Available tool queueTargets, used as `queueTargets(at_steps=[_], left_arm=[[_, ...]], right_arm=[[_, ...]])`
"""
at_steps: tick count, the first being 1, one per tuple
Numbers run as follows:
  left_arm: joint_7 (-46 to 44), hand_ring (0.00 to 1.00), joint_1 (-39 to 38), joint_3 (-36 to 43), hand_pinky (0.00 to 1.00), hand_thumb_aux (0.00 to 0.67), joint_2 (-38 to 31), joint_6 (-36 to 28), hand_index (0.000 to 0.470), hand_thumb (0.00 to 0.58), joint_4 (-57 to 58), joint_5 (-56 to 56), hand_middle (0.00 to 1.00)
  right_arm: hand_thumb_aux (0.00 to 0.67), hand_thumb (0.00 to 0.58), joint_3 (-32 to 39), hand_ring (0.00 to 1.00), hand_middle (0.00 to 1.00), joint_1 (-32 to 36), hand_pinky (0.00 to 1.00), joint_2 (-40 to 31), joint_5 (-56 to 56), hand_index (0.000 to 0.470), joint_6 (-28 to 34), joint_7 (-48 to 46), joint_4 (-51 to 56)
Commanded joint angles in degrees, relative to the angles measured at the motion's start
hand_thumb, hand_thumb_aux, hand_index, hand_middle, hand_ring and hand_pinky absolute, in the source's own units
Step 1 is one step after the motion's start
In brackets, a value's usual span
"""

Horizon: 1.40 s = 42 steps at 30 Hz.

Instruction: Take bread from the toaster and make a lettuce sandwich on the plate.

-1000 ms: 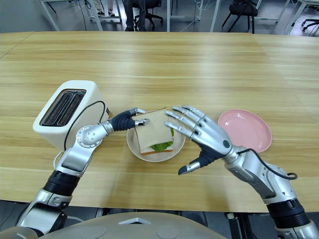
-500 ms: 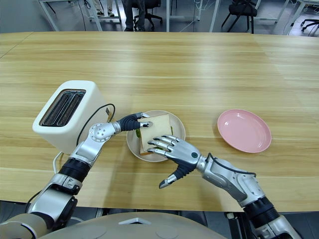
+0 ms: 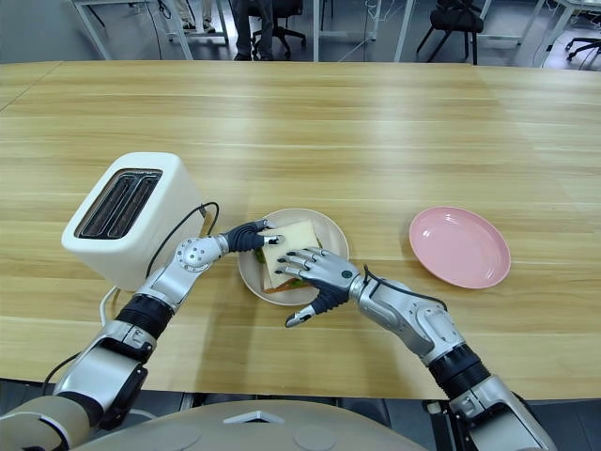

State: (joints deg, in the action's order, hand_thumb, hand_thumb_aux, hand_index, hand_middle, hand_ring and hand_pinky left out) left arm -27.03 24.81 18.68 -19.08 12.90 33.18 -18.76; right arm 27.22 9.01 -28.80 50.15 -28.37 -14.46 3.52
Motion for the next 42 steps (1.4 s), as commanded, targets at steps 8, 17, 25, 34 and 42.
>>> queueTargets(at_steps=[8,17,25,34,42], left_arm=[[26.99,0.67,5.08,3.82,0.67,0.0,-6.01,0.44,0.0,0.0,-11.61,-24.72,0.67],[40.89,0.0,0.97,-10.87,0.0,0.0,-7.4,-3.7,0.0,0.0,-36.79,-23.93,0.0],[29.95,1.0,-11.66,-17.62,1.0,0.67,-3.99,0.06,0.46,0.58,-57.03,0.06,1.0],[15.86,1.0,-30.6,-17.61,1.0,0.67,-8.21,10.11,0.46,0.58,-65.09,15.35,1.0],[11.45,1.0,-47.72,-11.49,1.0,0.67,-17.72,19.55,0.46,0.58,-60.37,-17.34,1.0]], right_arm=[[0.0,0.0,7.12,0.0,0.0,-0.95,0.0,-3.28,-1.88,0.0,4.2,-17.27,6.84],[0.0,0.0,3.89,0.0,0.0,-1.15,0.0,0.6,-7.32,0.0,6.16,-12.63,4.46],[0.67,0.58,-9.5,1.0,1.0,-1.12,1.0,12.41,-30.84,0.46,8.87,-5.63,-2.96],[0.67,0.58,-12.25,1.0,1.0,-10.14,1.0,5.79,-45.16,0.46,10.88,-15.32,-20.74],[0.67,0.58,-9.91,1.0,1.0,-22.06,1.0,-4.65,-24.66,0.46,0.32,-11.61,-20.27]])
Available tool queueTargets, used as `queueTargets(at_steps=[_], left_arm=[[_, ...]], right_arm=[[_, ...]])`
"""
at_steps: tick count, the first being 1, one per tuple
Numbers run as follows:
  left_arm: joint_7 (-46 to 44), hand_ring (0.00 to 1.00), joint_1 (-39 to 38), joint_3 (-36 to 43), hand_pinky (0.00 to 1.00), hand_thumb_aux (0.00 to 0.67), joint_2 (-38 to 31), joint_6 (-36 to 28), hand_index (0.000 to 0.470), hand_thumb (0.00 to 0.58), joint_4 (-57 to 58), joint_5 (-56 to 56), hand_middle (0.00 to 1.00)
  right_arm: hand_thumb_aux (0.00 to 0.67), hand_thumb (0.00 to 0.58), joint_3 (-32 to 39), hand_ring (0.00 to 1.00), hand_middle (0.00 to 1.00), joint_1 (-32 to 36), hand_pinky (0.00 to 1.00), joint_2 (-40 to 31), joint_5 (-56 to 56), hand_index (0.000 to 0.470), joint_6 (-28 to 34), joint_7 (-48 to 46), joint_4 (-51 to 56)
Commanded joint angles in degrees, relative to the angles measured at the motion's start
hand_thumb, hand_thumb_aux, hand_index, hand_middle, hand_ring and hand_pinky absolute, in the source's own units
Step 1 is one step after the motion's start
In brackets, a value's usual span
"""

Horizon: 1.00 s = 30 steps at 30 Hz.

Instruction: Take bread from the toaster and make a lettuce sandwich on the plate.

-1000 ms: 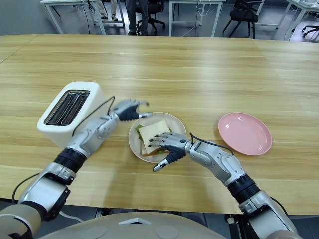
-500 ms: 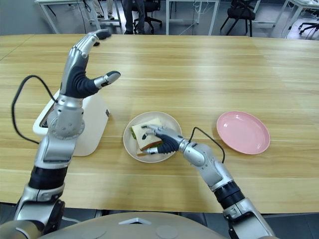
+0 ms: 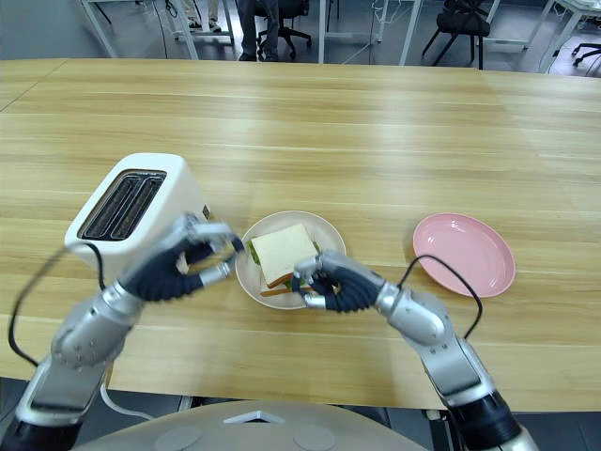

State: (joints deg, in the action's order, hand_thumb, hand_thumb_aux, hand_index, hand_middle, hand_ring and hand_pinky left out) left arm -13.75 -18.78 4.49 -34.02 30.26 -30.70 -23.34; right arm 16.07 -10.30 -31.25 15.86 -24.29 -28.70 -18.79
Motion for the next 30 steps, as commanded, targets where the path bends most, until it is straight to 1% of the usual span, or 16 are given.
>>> queueTargets(at_steps=[1,4,8,11,15,19,22,25,28,30], left_arm=[[-1.89,1.0,-5.25,3.29,1.0,0.67,-3.55,2.34,0.46,0.58,4.49,-15.19,1.0],[-1.34,1.0,-6.79,4.85,1.0,0.67,-4.95,2.39,0.46,0.58,8.02,-20.78,1.0],[-1.46,1.0,-6.3,8.02,1.0,0.67,-5.34,1.3,0.46,0.58,12.41,-27.21,1.0],[-1.48,1.0,-4.62,10.3,1.0,0.67,-4.66,-0.75,0.46,0.58,15.48,-31.52,1.0],[-1.06,1.0,-0.86,12.76,1.0,0.67,-3.1,-3.53,0.46,0.58,19.25,-33.87,1.0],[1.29,1.0,6.49,15.49,1.0,0.67,-0.06,-5.09,0.46,0.58,26.9,-34.79,1.0],[5.22,1.0,13.17,17.12,1.0,0.67,2.68,-6.68,0.46,0.58,33.98,-35.79,1.0],[8.22,1.0,19.13,18.58,1.0,0.67,5.31,-8.88,0.46,0.58,39.31,-36.73,1.0],[11.01,1.0,26.98,19.87,1.0,0.67,8.02,-11.82,0.46,0.58,46.86,-37.53,1.0],[12.4,1.0,30.34,20.52,1.0,0.67,8.78,-12.78,0.46,0.58,50.2,-37.2,1.0]], right_arm=[[0.67,0.58,1.75,1.0,1.0,-3.53,1.0,-2.66,11.99,0.46,-4.51,3.56,2.91],[0.67,0.58,3.57,1.0,1.0,-4.36,1.0,-2.92,18.13,0.46,-5.82,6.42,6.16],[0.67,0.58,5.37,1.0,1.0,-3.18,1.0,-1.48,21.62,0.46,-4.22,8.26,10.09],[0.67,0.58,6.51,1.0,1.0,-1.41,1.0,-0.54,24.73,0.46,-3.58,9.95,13.32],[0.67,0.58,8.42,1.0,1.0,1.63,1.0,1.2,27.03,0.46,-2.77,11.92,18.14],[0.67,0.58,10.5,1.0,1.0,5.54,1.0,3.99,29.13,0.46,-1.77,14.95,24.58],[0.67,0.58,11.66,1.0,1.0,9.88,1.0,6.13,31.05,0.46,-1.04,18.39,29.82],[0.67,0.58,12.37,1.0,1.0,14.58,1.0,7.64,32.36,0.46,-0.77,22.1,34.67],[0.67,0.58,12.66,1.0,1.0,20.93,1.0,9.63,33.92,0.46,0.42,27.13,41.18],[0.67,0.58,13.17,1.0,1.0,24.15,1.0,10.4,34.53,0.46,0.7,29.65,44.81]])
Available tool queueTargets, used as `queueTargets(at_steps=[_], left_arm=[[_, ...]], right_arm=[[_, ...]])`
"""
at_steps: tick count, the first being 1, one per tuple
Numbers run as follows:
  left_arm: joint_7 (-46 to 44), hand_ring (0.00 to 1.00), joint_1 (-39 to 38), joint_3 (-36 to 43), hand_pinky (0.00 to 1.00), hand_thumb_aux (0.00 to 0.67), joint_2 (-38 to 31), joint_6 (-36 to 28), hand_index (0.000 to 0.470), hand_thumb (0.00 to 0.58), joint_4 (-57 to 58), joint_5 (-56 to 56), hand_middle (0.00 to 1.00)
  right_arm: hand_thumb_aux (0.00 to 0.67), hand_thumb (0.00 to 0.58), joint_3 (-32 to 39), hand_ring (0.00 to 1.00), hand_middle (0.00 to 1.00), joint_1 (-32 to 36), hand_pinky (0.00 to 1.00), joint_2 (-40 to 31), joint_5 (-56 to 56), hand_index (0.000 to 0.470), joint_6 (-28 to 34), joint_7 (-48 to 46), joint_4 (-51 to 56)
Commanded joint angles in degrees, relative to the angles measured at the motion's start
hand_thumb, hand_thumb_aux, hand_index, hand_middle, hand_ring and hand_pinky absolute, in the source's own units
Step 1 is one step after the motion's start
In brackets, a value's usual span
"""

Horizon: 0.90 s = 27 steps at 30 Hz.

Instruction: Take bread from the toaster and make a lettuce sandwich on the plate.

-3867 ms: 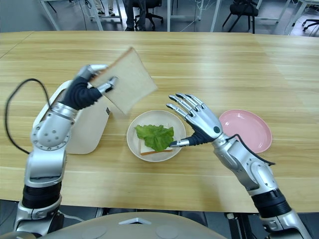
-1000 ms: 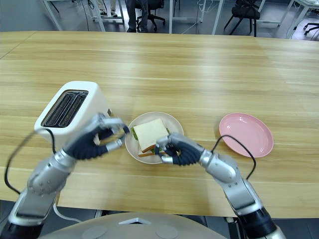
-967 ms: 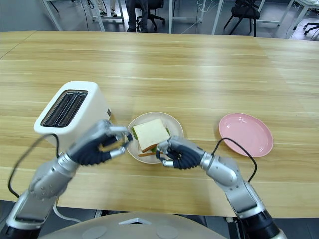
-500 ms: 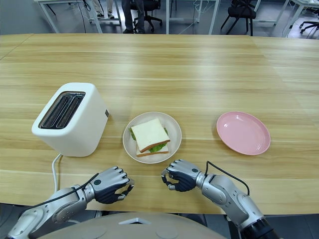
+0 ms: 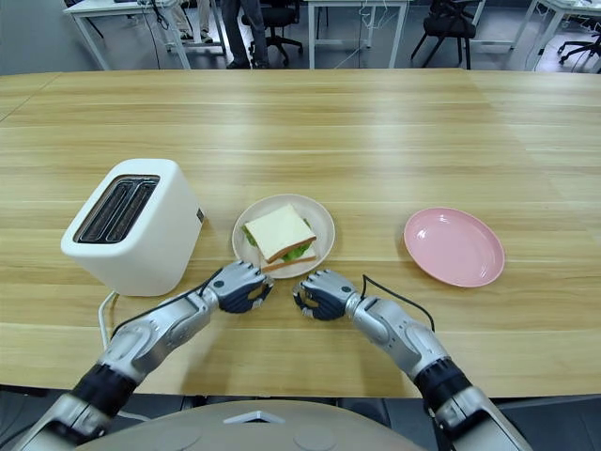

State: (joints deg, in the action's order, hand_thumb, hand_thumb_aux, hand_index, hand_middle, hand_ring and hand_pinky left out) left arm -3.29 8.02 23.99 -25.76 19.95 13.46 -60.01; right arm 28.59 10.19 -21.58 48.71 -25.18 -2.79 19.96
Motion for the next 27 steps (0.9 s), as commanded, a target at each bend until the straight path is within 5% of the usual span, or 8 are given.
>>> queueTargets(at_steps=[1,12,18,19,21,22,23,27], left_arm=[[2.54,1.0,5.68,1.18,1.0,0.67,0.99,-2.98,0.46,0.58,8.16,-0.24,1.0],[9.31,1.0,17.16,4.26,1.0,0.67,1.73,-1.68,0.46,0.58,21.52,2.35,1.0],[2.85,0.99,5.51,-0.01,0.99,0.67,-3.99,-5.1,0.46,0.58,-1.88,5.97,0.99],[0.63,0.81,1.46,-2.12,0.81,0.62,-4.42,-6.01,0.426,0.577,-8.13,9.54,0.81],[-3.29,0.0,-7.18,-6.54,0.0,0.292,-4.18,-7.56,0.2,0.395,-19.82,18.85,0.0],[-4.7,0.0,-11.36,-8.71,0.0,0.0,-3.86,-8.23,0.0,0.0,-24.87,23.38,0.0],[-5.81,0.0,-15.5,-10.88,0.0,0.0,-3.6,-8.77,0.0,0.0,-29.49,27.66,0.0],[-7.35,0.0,-27.74,-16.27,0.0,0.0,-1.75,-8.46,0.0,0.0,-40.85,39.28,0.0]], right_arm=[[0.67,0.58,0.83,1.0,1.0,5.81,1.0,1.25,2.04,0.46,1.9,5.19,8.37],[0.67,0.58,3.4,1.0,1.0,17.03,1.0,3.11,1.88,0.46,1.14,13.32,21.07],[0.67,0.58,-1.05,1.0,1.0,7.33,1.0,-2.28,-7.76,0.46,-1.62,6.38,2.7],[0.67,0.58,-2.96,1.0,1.0,4.47,1.0,-3.2,-12.74,0.46,-1.94,3.84,-1.96],[0.67,0.58,-6.51,0.83,0.83,-0.76,0.83,-4.44,-23.78,0.46,-2.24,-1.22,-10.4],[0.457,0.521,-8.23,0.49,0.49,-2.98,0.49,-4.76,-29.08,0.314,-1.96,-3.3,-14.06],[0.063,0.104,-9.88,0.0,0.0,-4.91,0.0,-4.92,-34.39,0.043,-1.62,-5.14,-17.3],[0.0,0.0,-14.79,0.0,0.0,-11.72,0.0,-5.14,-49.63,0.0,0.19,-10.7,-27.73]])
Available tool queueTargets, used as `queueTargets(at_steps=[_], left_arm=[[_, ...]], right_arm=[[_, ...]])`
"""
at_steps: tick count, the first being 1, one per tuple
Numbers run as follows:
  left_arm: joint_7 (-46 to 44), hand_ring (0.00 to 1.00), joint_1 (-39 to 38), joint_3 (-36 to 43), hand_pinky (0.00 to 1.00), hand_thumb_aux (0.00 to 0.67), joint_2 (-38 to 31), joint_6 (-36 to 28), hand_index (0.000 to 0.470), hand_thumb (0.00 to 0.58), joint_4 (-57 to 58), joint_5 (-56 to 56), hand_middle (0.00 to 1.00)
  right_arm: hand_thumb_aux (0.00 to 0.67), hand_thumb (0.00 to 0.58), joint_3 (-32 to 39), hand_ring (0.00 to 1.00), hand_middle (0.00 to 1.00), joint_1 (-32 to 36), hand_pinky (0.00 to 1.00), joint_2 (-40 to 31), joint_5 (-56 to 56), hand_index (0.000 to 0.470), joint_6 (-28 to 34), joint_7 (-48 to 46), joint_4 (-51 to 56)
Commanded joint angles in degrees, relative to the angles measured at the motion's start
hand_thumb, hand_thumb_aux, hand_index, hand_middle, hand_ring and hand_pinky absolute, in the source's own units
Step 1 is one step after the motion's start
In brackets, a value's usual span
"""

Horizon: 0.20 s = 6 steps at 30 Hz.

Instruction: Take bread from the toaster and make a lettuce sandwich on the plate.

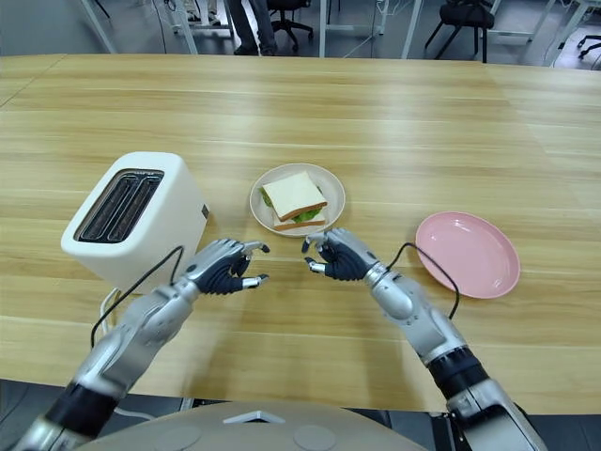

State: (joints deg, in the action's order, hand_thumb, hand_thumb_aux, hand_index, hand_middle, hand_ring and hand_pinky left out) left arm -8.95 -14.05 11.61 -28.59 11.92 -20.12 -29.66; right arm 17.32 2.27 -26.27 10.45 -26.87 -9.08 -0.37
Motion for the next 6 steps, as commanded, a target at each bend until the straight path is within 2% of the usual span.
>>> queueTargets(at_steps=[1,6], left_arm=[[-1.84,0.0,-8.01,-4.44,0.0,0.0,1.88,0.15,0.0,0.0,-9.18,11.73,0.0],[-2.84,0.0,-17.97,-5.03,0.0,0.0,5.7,5.56,0.0,0.0,-15.47,24.5,0.0]], right_arm=[[0.0,0.0,-4.49,0.0,0.0,-5.51,0.0,-0.56,-14.07,0.0,2.47,-5.47,-9.63],[0.0,0.0,-8.53,0.0,0.0,-14.27,0.0,-0.14,-26.1,0.0,2.25,-10.85,-15.38]])
